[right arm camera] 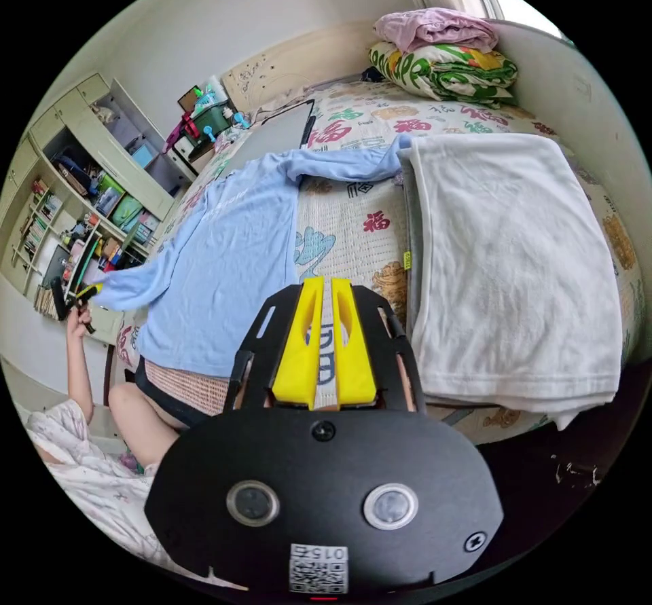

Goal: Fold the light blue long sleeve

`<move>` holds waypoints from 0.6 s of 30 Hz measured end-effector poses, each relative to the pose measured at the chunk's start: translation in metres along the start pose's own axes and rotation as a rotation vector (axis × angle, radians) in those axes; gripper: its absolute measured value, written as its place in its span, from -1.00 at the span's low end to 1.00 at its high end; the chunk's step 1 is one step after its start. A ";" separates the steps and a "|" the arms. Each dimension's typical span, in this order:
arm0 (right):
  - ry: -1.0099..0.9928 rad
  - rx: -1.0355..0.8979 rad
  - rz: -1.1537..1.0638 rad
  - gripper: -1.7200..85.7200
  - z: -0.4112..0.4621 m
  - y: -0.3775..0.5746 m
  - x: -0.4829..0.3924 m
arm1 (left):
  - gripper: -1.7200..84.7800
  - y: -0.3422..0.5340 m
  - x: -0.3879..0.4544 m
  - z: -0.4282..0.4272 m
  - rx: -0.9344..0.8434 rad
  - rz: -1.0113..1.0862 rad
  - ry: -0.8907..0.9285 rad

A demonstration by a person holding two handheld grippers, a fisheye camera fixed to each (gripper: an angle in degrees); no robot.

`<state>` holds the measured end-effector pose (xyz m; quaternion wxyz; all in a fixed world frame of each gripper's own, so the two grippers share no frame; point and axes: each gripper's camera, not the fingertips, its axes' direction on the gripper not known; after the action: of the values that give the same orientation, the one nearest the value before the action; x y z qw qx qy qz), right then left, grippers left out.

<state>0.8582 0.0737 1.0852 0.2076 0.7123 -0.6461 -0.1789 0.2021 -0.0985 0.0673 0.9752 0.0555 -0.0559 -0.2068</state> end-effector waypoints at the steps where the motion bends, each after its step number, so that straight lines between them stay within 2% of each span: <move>1: -0.020 0.030 0.022 -0.93 -0.022 0.007 -0.003 | -0.92 -0.004 -0.050 -0.064 0.137 -0.146 -0.222; 2: -0.040 0.045 0.035 -0.93 -0.032 0.010 -0.004 | -0.90 0.010 -0.093 -0.128 0.313 -0.309 -0.401; 4: -0.139 0.077 0.034 -0.91 -0.063 0.024 -0.014 | -0.85 0.061 -0.135 -0.200 0.528 -0.573 -0.554; 5: -0.151 0.079 0.018 -0.91 -0.069 0.028 -0.020 | -0.80 0.101 -0.146 -0.227 0.628 -0.666 -0.530; 7: -0.152 0.080 -0.048 -0.86 -0.090 0.044 -0.042 | -0.73 0.150 -0.149 -0.234 0.677 -0.678 -0.404; 10: -0.162 0.055 -0.044 -0.82 -0.105 0.051 -0.052 | -0.74 0.214 -0.136 -0.178 0.488 -0.562 -0.190; 14: -0.177 -0.033 -0.041 -0.74 -0.109 0.043 -0.060 | -0.70 0.308 -0.115 -0.045 0.154 -0.592 0.182; 15: -0.174 -0.077 -0.051 -0.70 -0.108 0.039 -0.064 | -0.69 0.326 -0.102 -0.017 0.090 -0.581 0.223; 18: -0.138 -0.158 -0.049 -0.65 -0.107 0.033 -0.067 | -0.67 0.345 -0.077 0.016 0.002 -0.546 0.194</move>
<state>0.8799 0.1444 1.1927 0.2138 0.6955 -0.6250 -0.2828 0.2674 0.2452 0.1220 0.8841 0.0891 0.0547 -0.4554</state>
